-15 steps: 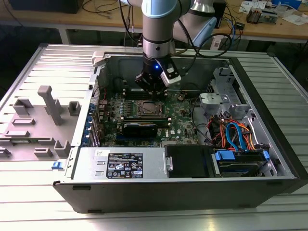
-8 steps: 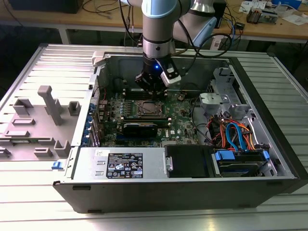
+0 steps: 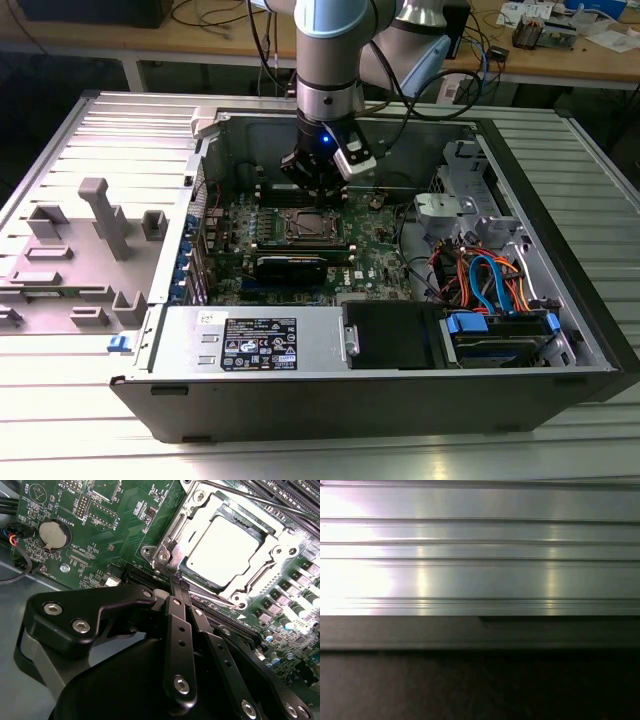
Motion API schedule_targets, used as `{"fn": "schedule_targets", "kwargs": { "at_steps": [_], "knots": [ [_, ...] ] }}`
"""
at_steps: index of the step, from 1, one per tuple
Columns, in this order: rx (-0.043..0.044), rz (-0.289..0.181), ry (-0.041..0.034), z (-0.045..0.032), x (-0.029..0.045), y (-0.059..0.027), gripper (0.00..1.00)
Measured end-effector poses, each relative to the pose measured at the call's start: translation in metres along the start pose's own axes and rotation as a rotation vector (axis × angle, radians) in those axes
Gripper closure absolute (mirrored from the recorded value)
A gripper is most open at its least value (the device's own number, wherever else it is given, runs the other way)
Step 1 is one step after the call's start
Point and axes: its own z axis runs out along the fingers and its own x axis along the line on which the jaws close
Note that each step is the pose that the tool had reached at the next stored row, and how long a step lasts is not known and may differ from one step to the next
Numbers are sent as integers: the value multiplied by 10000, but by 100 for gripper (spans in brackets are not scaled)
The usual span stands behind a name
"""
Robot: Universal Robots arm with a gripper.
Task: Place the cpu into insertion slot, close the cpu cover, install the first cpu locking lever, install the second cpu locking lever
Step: 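Install the first cpu locking lever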
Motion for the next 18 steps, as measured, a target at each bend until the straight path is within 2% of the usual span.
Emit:
{"fn": "schedule_targets", "kwargs": {
  "at_steps": [18],
  "knots": [
    [7,0,1,15,-20,-1,89]
  ]
}}
